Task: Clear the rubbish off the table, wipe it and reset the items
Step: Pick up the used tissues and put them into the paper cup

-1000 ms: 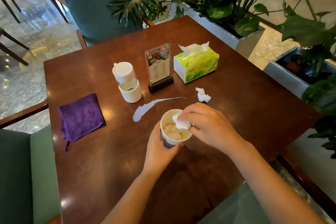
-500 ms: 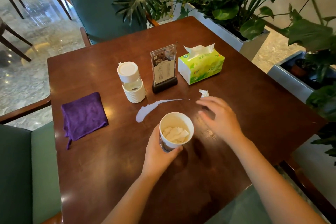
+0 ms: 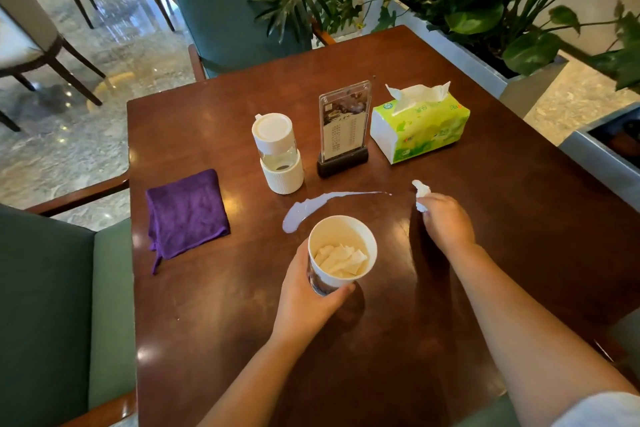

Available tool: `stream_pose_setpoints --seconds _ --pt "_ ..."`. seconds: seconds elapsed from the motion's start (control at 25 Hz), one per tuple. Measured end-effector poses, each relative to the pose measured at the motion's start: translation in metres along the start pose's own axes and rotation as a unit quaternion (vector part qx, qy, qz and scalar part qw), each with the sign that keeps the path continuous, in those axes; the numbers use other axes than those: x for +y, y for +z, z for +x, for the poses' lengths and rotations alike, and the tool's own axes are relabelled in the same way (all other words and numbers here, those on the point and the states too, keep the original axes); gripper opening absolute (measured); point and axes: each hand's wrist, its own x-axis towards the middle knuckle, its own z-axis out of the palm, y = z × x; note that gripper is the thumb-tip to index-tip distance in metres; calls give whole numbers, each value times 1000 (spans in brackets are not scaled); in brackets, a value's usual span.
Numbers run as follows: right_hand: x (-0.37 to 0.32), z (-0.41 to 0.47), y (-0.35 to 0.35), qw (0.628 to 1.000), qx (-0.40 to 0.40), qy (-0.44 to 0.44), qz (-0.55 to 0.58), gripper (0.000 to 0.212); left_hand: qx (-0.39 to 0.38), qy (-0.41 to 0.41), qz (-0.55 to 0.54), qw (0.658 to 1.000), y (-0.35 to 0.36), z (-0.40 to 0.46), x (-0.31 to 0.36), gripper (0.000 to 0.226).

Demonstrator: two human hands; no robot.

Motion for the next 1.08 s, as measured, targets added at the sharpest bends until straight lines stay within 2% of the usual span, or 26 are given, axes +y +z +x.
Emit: stream_pose_setpoints --seconds 0.2,0.28,0.36,0.4,0.48,0.6,0.72,0.84,0.92,1.0,1.08 --pt "-10 -35 5 1000 29 3 10 24 -1 -5 8 1000 -4 -6 2 75" --pt "-19 -46 -2 990 -35 70 117 22 -4 -9 3 1000 -6 -11 5 75" --pt "-30 -60 -22 933 -81 146 318 16 -6 -10 -2 1000 -10 -16 8 75" --pt "-36 -70 -37 906 -55 153 392 13 -5 -10 -6 1000 -11 -20 9 74" --pt "-57 -98 -75 892 -9 74 445 14 -6 -4 -10 1000 -15 -26 13 75" --pt "-103 -143 -122 915 24 -112 387 22 -8 13 -10 1000 -20 -39 21 77" --pt "-130 -166 -126 926 35 -226 299 27 -3 40 -22 999 -25 -53 28 76" --pt "-146 -178 -120 955 -16 -239 176 29 4 54 -32 998 -32 -65 38 74" --pt "-155 -187 -121 960 -56 -251 111 35 9 64 -29 997 -37 -71 43 71" --pt "-160 -195 -124 955 -72 -254 138 37 19 71 -24 997 -44 -78 46 68" --pt "-162 -205 -127 942 -47 -278 181 32 27 69 -21 997 -52 -86 45 69"
